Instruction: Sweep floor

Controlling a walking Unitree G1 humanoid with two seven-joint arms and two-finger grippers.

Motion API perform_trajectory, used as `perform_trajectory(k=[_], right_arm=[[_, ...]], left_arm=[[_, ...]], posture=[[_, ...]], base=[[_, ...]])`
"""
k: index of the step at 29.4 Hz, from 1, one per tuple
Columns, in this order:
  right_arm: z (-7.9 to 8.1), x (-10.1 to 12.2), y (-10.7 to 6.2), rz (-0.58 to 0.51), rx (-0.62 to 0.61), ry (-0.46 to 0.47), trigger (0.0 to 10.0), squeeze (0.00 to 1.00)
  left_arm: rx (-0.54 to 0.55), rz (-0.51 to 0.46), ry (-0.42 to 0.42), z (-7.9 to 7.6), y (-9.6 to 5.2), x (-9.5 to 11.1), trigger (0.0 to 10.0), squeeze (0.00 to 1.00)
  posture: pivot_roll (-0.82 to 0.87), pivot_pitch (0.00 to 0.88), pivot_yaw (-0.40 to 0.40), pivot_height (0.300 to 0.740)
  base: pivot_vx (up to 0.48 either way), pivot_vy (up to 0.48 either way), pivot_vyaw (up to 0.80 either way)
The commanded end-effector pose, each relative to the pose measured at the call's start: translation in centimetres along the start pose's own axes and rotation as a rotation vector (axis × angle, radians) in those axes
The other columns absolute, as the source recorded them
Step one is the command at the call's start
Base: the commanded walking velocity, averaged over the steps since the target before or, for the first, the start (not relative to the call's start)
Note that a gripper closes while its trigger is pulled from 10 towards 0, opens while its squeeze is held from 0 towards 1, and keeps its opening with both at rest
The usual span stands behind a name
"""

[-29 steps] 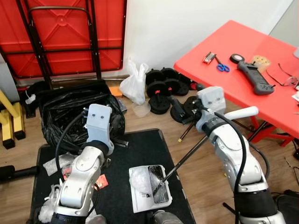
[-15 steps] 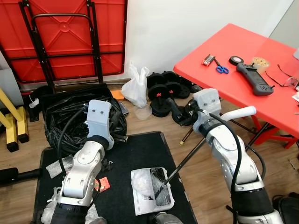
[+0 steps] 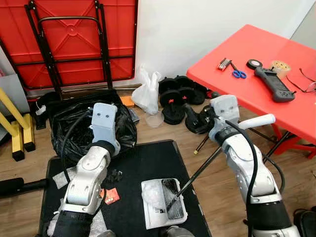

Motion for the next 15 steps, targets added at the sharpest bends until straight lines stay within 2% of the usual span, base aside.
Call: perform_trajectory(k=[1,15], right_arm=[[-0.7,0.2,-0.1,-0.012,-0.022,-0.012,10.0,0.00],[0.9,2.0,-0.1,-0.078,0.067,-0.015,10.0,0.00]], left_arm=[[-0.019,-0.004,0.010,-0.3,0.1,-0.1,10.0,0.00],[-0.025,-0.007,0.011,-0.4,0.3,-0.2,10.0,0.00]], posture=[[-0.16,0.090,-0.100,0.710],[-0.17,0.084,-0.097,0.665]], base=[[0.000,0.000,0.00],[0.000,0.000,0.00]])
Point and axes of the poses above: a point about 5 cm out from each wrist's last joint towards the gripper, its own y axis pointing out of the wrist towards the gripper, its own x axis along the axis of the wrist's last joint, z = x × y, the point moved 5 cm from there along y, pointing out of the wrist towards the gripper, and after that the axes turned 11 degrees about y, right-handed, at the moved point
